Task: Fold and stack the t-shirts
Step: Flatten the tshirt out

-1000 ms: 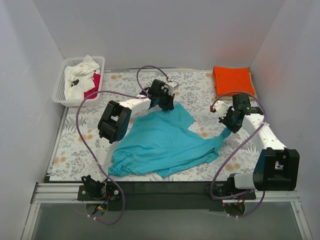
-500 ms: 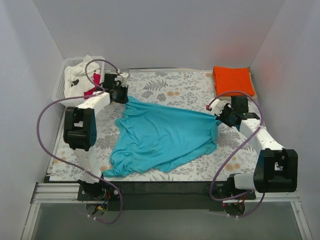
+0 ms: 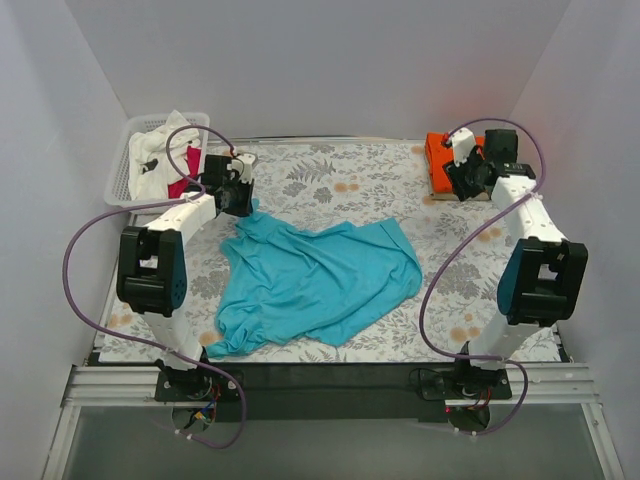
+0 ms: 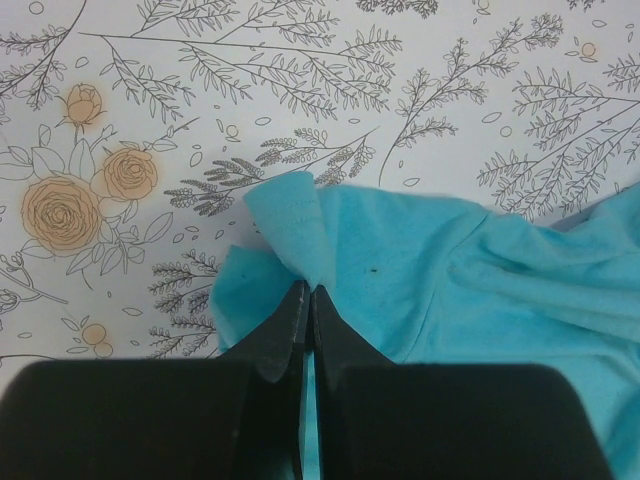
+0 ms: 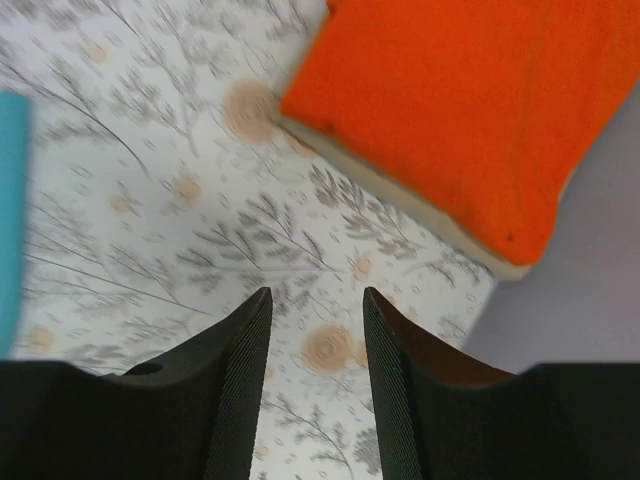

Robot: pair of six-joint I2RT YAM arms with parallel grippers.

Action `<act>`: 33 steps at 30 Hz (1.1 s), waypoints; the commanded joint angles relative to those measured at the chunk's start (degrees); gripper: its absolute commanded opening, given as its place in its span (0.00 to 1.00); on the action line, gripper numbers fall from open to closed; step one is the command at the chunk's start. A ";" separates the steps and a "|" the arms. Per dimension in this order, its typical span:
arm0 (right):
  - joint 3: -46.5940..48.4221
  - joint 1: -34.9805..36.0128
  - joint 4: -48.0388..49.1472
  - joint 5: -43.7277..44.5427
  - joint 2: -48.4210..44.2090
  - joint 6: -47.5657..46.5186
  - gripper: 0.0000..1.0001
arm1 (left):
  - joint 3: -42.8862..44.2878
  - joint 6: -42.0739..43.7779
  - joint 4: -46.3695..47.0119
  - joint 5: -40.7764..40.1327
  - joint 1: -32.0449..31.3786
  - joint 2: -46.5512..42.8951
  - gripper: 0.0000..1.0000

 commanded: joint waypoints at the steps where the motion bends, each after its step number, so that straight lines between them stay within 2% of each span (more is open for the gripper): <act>1: 8.89 1.99 -8.81 -13.24 3.51 13.76 0.43 | 0.13 -0.41 0.50 0.05 0.34 -0.28 0.00; 3: 11.11 4.70 -8.82 -13.43 5.45 17.28 0.41 | 0.48 -0.67 0.59 0.06 0.34 0.08 0.00; 7: 14.98 10.07 -9.00 -12.11 10.81 21.59 0.19 | 0.92 -1.38 0.50 0.32 0.34 0.43 0.00; 15: 17.54 18.68 -9.26 -7.03 17.94 26.34 0.18 | 1.19 -1.99 0.50 0.76 0.34 1.13 0.00; 18: 17.01 20.79 -9.44 -5.08 20.05 26.96 0.26 | 1.27 -2.34 0.50 0.85 0.34 1.57 0.00; 20: 16.30 21.59 -9.44 -4.20 21.11 27.49 0.29 | 1.54 -2.34 0.59 0.93 0.34 2.01 0.00; 33: 15.95 23.00 -9.26 2.65 26.12 28.81 0.27 | 1.36 -2.70 1.20 0.94 0.78 3.15 0.00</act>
